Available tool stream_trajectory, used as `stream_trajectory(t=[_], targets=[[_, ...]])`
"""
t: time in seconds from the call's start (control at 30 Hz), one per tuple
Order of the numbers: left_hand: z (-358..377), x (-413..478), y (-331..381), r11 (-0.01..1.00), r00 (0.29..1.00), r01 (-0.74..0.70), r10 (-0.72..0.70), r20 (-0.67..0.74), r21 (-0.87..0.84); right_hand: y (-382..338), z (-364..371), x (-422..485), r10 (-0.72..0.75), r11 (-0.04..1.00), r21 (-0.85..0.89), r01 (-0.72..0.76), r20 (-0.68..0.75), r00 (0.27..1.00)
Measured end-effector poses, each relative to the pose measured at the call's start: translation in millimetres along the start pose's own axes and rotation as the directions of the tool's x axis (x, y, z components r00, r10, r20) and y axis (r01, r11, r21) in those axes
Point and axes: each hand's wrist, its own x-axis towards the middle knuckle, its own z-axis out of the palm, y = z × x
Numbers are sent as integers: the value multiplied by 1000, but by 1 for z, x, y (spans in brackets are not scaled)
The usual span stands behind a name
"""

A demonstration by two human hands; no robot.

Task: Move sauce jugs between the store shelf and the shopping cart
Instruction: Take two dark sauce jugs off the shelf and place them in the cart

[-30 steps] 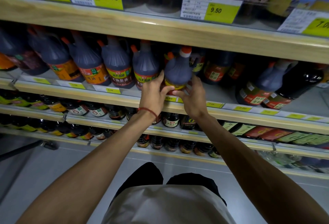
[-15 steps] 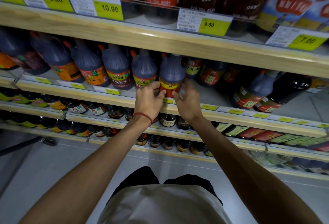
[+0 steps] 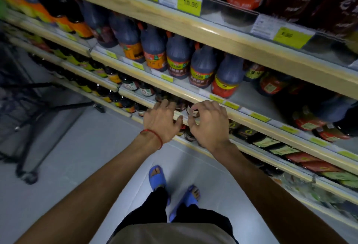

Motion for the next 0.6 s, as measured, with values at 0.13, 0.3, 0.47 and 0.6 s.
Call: stream_trajectory(t=[0.13,0.3,0.47,0.6], targets=[[-3,-32,-50,990,990,141,-141,21,-17,-43,22,8,-114,994,11,113,103,988],[-11,-72,-139,951,952,306,-305,16,-42,-129,61,21,-269,963,62,262,175,947],[-25,-110,-249,893,895,443,-445,-8,-74,-241,102,34,-418,905,164,392,181,890],[-41,-141,-342,832,832,554,-554,-37,-25,-334,138,49,-509,856,211,472,188,840]])
